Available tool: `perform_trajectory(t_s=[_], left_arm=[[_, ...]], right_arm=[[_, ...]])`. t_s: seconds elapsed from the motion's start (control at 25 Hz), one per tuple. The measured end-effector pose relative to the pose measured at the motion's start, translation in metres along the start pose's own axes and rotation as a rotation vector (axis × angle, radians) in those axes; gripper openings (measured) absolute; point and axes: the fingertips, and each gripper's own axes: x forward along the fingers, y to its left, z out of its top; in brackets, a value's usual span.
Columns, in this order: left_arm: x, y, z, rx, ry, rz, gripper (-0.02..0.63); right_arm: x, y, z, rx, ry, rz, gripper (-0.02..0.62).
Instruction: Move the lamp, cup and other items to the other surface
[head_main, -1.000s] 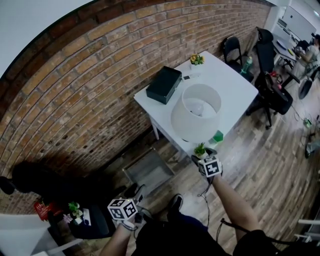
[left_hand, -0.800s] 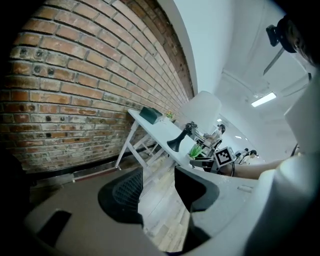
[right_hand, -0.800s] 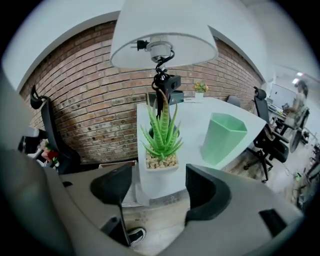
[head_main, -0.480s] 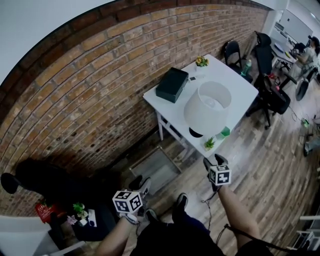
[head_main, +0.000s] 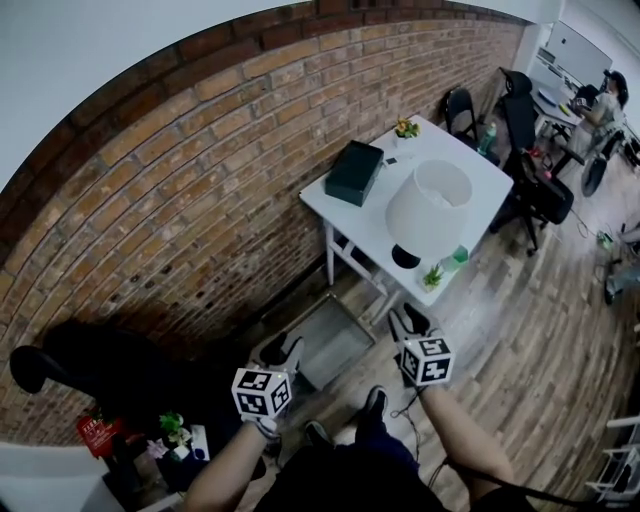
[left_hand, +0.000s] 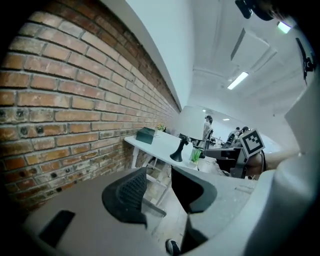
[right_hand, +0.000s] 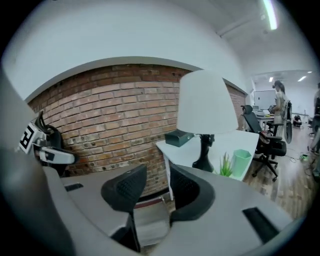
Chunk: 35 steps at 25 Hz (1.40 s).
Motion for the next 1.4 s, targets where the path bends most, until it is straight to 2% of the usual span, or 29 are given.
perform_trajectory(t_s=[0.24, 0.48, 0.64, 0.72, 0.96, 1.4], left_arm=[[-0.025, -0.001, 0.040, 0.039, -0.071, -0.039, 0.153], [-0.060, -0.009, 0.072, 0.085, -0.158, -0.070, 0.150], [-0.072, -0.012, 0.088, 0.167, -0.202, -0.074, 0.116], [-0.077, -0.015, 0.086, 0.172, -0.213, -0.082, 0.086], [-0.088, -0.017, 0.077, 0.152, -0.231, -0.091, 0.055], [-0.097, -0.022, 0.069, 0.151, -0.229, -0.097, 0.055]], right_arm=[[-0.020, 0.088, 0.037, -0.075, -0.097, 0.069, 0.130], [-0.038, 0.137, 0.061, -0.144, -0.149, 0.068, 0.097], [-0.042, 0.152, 0.084, -0.209, -0.202, 0.057, 0.024], [-0.048, 0.161, 0.089, -0.213, -0.212, 0.061, 0.006], [-0.061, 0.177, 0.090, -0.235, -0.246, 0.074, 0.005], [-0.076, 0.169, 0.080, -0.228, -0.239, 0.027, 0.005]])
